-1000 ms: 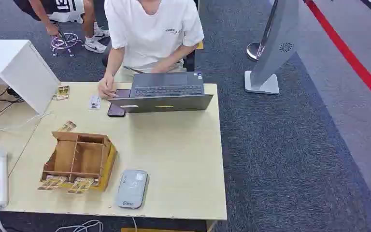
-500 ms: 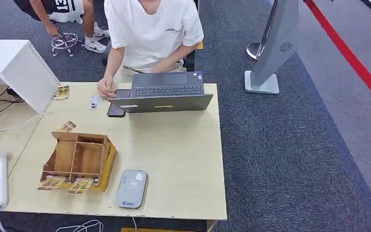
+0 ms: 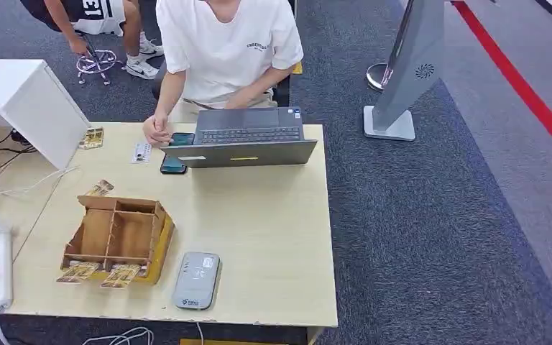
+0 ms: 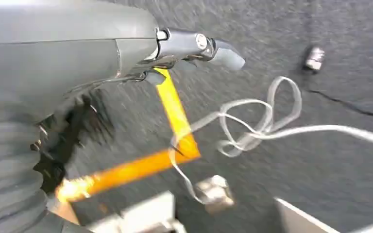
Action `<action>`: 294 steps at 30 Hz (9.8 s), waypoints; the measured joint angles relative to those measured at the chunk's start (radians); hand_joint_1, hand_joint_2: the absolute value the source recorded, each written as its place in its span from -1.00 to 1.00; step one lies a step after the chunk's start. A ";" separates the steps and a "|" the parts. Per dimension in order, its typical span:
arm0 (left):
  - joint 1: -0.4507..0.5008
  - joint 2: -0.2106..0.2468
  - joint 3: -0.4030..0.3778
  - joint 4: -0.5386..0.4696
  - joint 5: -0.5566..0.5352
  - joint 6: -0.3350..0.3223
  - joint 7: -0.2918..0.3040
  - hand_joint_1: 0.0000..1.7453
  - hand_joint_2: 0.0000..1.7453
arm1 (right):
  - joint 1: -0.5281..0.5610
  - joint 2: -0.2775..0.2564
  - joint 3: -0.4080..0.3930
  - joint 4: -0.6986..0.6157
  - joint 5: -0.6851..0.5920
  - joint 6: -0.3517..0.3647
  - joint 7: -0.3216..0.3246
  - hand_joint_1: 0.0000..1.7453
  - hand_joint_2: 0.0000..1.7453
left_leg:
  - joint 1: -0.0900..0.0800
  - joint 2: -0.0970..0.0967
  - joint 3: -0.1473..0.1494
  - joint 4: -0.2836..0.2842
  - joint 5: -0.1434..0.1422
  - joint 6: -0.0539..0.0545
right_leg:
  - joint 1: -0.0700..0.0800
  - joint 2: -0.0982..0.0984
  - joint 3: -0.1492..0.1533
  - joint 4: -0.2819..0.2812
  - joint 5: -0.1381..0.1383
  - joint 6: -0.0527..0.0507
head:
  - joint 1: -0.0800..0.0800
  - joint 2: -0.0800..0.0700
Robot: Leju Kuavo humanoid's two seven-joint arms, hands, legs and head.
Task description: Pass the card to the sensor for recognition and then transmit it.
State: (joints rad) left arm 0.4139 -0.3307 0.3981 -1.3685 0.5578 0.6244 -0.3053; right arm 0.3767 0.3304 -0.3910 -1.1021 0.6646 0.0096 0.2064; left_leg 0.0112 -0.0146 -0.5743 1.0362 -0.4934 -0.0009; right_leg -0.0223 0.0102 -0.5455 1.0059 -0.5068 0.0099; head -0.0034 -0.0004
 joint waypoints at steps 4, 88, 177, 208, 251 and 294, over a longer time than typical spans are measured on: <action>-0.031 -0.002 0.110 -0.030 0.003 -0.069 -0.044 -1.00 1.00 | 0.006 0.003 -0.010 -0.010 0.018 0.007 0.000 -1.00 1.00 | 0.000 0.001 0.001 0.000 0.000 0.000 | 0.000 0.001 0.000 0.000 0.000 0.000 | 0.000 0.000; -0.302 0.115 0.184 -0.977 -1.223 -0.408 -0.234 -1.00 1.00 | -0.128 0.008 -0.246 0.199 0.241 0.084 0.000 -1.00 1.00 | -0.001 -0.008 0.000 0.001 0.008 0.003 | -0.001 -0.008 -0.005 -0.002 0.001 0.001 | 0.001 0.000; -0.696 0.326 -0.358 -0.585 -2.127 -1.197 0.551 1.00 1.00 | -0.206 0.003 -0.381 0.322 0.287 0.066 0.027 -1.00 1.00 | 0.000 0.003 -0.014 -0.001 0.018 -0.003 | 0.000 0.004 -0.014 0.003 0.017 -0.002 | 0.000 0.000; -0.696 0.278 -0.358 -0.578 -2.127 -1.220 0.489 1.00 1.00 | -0.207 0.002 -0.357 0.310 0.279 0.072 0.042 -1.00 1.00 | 0.000 0.003 -0.014 -0.001 0.018 -0.003 | 0.000 0.004 -0.014 0.003 0.017 -0.002 | 0.000 0.000; -0.237 0.291 -0.677 -0.509 -2.041 -0.734 0.325 1.00 1.00 | -0.090 0.008 -0.027 0.158 0.101 0.037 0.180 -1.00 1.00 | 0.000 0.003 -0.016 -0.001 0.015 -0.004 | 0.000 0.005 -0.016 0.002 0.015 -0.002 | 0.001 0.000; -0.191 0.130 -0.429 -0.315 -2.126 -0.788 0.300 1.00 1.00 | -0.088 0.008 -0.035 0.151 0.172 0.077 0.132 -1.00 1.00 | 0.000 0.003 -0.014 -0.002 0.015 -0.004 | 0.000 0.004 -0.014 0.002 0.015 -0.002 | 0.001 0.000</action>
State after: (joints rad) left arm 0.2229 -0.2007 -0.0309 -1.6831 -1.5682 -0.1637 -0.0057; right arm 0.2888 0.3387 -0.4261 -0.9506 0.8366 0.0870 0.3380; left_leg 0.0113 -0.0117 -0.5883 1.0347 -0.4785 -0.0045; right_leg -0.0224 0.0142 -0.5593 1.0083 -0.4916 0.0076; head -0.0027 -0.0004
